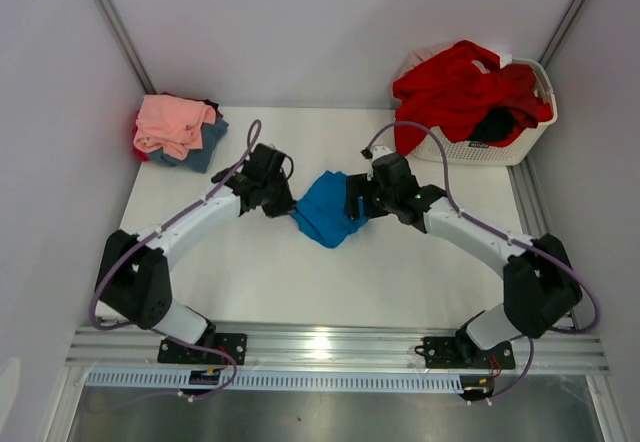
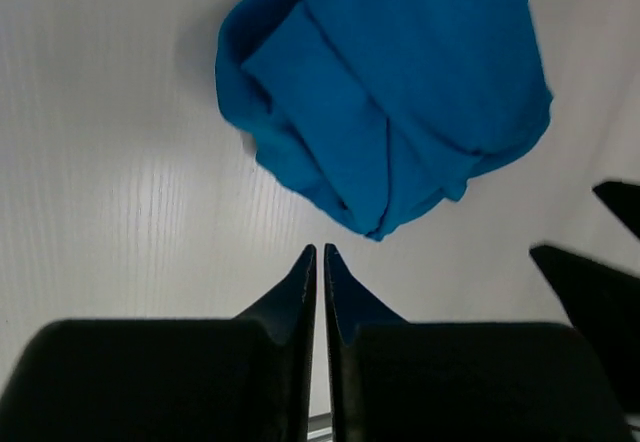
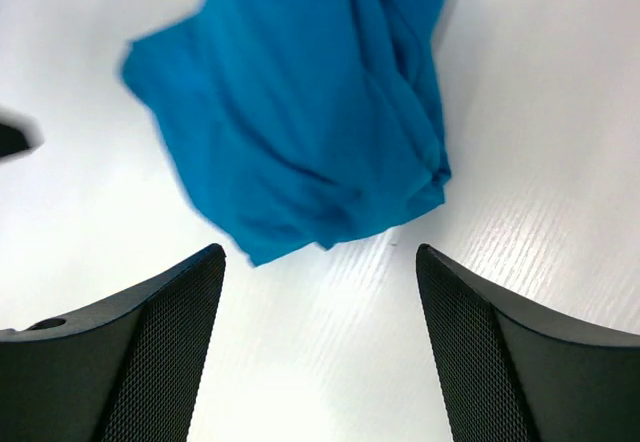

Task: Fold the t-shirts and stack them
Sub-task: Smooth out wrinkles on the folded tshirt

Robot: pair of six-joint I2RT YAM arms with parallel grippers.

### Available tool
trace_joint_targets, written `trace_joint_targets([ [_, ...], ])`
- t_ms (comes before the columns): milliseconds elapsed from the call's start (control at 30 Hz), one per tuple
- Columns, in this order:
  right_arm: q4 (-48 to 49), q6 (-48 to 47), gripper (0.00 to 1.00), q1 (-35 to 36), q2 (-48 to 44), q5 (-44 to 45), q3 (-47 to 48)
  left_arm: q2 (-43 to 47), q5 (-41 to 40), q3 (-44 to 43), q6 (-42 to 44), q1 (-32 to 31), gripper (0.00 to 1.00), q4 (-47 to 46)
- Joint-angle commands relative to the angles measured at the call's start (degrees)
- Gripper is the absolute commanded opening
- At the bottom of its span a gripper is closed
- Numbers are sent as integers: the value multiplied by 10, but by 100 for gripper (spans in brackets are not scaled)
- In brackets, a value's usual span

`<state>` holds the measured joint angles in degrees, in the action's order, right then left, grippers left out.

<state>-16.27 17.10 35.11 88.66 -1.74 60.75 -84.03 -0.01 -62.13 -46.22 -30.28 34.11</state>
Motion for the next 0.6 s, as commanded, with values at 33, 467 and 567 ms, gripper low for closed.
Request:
trace_joint_targets([
  [33,-24,16,76,7,-81,16,-18,-72,26,-90,31,45,8,7],
  [467,40,117,44,30,-99,-15,-135,-458,155,-490,104,71,10,136],
  [567,54,130,43,32,-77,-20,-146,-474,171,-495,111,76,15,115],
])
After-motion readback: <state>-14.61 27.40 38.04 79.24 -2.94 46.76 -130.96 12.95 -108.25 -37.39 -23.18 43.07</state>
